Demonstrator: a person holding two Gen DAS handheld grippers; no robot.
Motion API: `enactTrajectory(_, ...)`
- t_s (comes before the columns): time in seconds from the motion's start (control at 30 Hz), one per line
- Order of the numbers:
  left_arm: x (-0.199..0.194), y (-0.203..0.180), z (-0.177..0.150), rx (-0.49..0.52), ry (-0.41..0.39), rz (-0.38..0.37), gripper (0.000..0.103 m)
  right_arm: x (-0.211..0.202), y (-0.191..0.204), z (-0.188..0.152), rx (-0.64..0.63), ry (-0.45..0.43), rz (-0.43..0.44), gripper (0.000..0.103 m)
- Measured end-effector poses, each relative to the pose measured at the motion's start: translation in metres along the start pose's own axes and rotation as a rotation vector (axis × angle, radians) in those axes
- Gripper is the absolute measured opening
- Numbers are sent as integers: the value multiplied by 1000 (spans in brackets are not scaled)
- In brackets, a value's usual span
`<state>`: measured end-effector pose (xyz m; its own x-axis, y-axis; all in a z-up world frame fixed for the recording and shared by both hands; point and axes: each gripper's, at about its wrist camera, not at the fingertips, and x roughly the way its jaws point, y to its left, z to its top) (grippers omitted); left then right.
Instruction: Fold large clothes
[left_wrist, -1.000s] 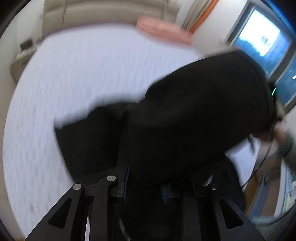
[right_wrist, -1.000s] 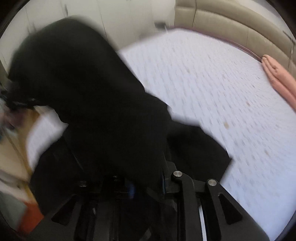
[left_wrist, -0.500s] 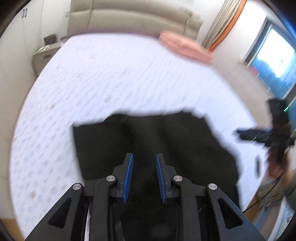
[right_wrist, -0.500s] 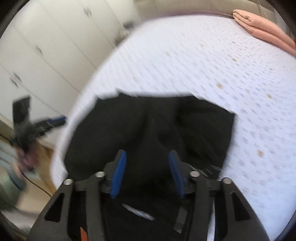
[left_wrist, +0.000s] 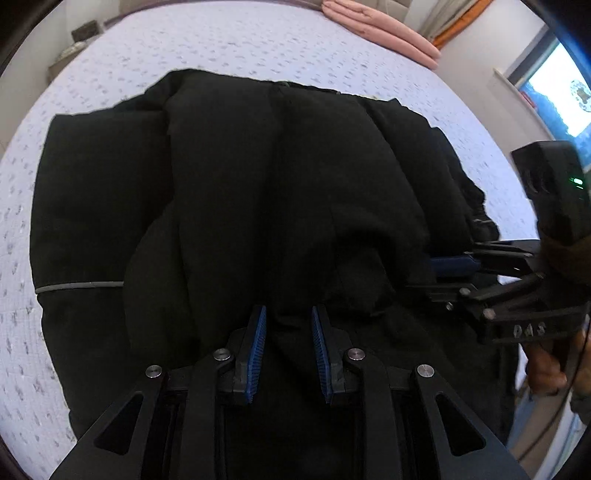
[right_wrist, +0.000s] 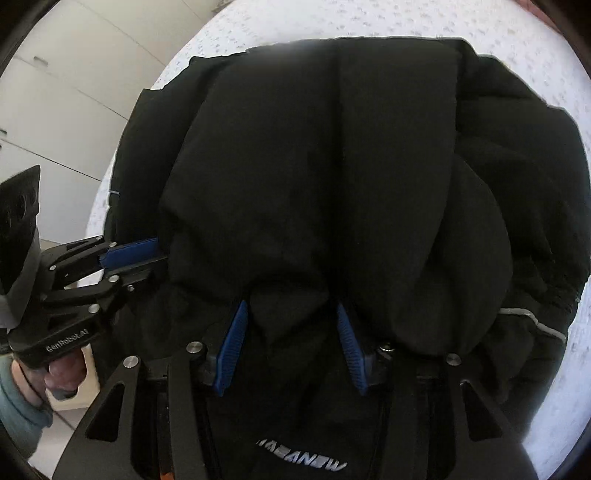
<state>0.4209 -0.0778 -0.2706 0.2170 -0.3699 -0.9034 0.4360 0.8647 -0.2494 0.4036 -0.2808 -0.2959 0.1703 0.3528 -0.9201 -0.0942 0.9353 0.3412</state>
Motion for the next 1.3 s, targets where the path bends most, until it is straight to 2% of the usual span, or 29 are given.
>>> enactTrajectory(0.07,1,3,3,-25,8,-6,26,-1,2,-1,-8,-7,-21,49)
enactTrajectory(0.17,-9,11,8,-92,19,-55,26,-8,-2,-2,16,1,7,49)
enactTrajectory(0.27,-43,8,9,-102,-24,-85,26,-41,-6,1,34,-34,91,50)
enactTrajectory(0.37,-69,3,-1,-106,-44,-127,26,-80,4,-6,-11,-94,154,50)
enactTrajectory(0.43,-68,-1,-11,-106,-20,-126,26,-85,9,-15,-48,-98,173,50)
enactTrajectory(0.47,-59,-2,-17,-103,6,-102,26,-76,13,-17,-55,-90,169,50)
enactTrajectory(0.5,-45,-1,-21,-110,40,-78,26,-63,13,-21,-57,-66,121,50)
enactTrajectory(0.57,-21,7,-24,-158,80,-95,27,-28,8,-23,-26,-2,28,46)
enactTrajectory(0.63,-12,17,-25,-220,66,-145,27,-14,-1,-27,27,-19,41,44)
enactTrajectory(0.77,-23,37,-34,-263,54,-215,27,-24,-8,-27,88,-25,49,42)
enactTrajectory(0.93,-47,35,-41,-198,22,-224,27,-47,4,-23,127,-38,-19,47)
enactTrajectory(1.03,-62,30,-46,-147,1,-204,27,-62,21,-32,129,-65,-115,48)
enactTrajectory(1.07,-59,17,-44,-130,1,-191,27,-67,25,-35,129,-72,-120,48)
enactTrajectory(1.17,-77,9,-58,-77,2,-176,27,-81,41,-43,142,-91,-155,48)
enactTrajectory(1.3,-102,12,-76,-30,3,-180,27,-90,66,-59,158,-114,-191,48)
